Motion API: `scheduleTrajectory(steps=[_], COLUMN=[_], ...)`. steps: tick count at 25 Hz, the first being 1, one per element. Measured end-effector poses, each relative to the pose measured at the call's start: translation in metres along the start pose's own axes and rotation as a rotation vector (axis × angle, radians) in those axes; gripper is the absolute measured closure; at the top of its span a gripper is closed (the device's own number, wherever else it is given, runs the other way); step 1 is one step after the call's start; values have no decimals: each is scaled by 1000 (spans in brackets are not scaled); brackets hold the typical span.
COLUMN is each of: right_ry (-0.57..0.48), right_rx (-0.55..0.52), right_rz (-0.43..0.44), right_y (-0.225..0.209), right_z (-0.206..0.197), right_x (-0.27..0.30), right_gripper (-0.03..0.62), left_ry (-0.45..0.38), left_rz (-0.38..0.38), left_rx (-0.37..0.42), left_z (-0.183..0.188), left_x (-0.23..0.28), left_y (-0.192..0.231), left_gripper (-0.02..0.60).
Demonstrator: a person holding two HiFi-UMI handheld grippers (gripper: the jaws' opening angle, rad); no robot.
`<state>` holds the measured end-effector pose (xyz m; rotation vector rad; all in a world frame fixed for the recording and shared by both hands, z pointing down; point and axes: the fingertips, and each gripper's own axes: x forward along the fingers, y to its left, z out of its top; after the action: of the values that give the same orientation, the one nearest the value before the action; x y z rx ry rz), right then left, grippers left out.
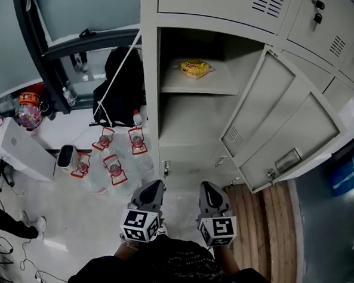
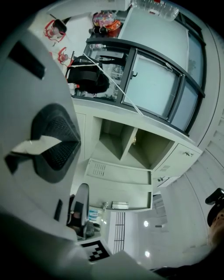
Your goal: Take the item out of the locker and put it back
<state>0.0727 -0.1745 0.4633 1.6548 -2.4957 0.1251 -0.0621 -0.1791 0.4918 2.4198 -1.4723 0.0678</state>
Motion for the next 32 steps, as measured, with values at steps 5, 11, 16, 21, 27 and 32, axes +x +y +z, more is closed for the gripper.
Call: scheduleTrajectory(steps=[5, 11, 16, 21, 27, 32], right_ry=[-39, -83, -86, -128, -176, -167], right_rx=[36, 36, -6, -66, -102, -141], right_rz=[-23, -11, -6, -5, -27, -37], right_y=[-10, -20, -26, -30, -39, -43], right_z=[35, 87, 125, 170, 214, 235], right_x=[27, 54, 76, 96, 122, 148], right_gripper=[588, 464, 428, 416, 416, 416], left_ry=[6, -9, -14, -13, -15, -5], left_rz=[-3, 14, 32, 52, 80, 104], left_rx=[6, 13, 39, 31, 9, -2], left_z=[10, 28, 42, 49, 51, 44], left_x=[13, 25, 31, 30, 28, 24], left_y=[26, 37, 34, 35, 39, 42], left_gripper=[578, 577, 578, 577, 577, 578])
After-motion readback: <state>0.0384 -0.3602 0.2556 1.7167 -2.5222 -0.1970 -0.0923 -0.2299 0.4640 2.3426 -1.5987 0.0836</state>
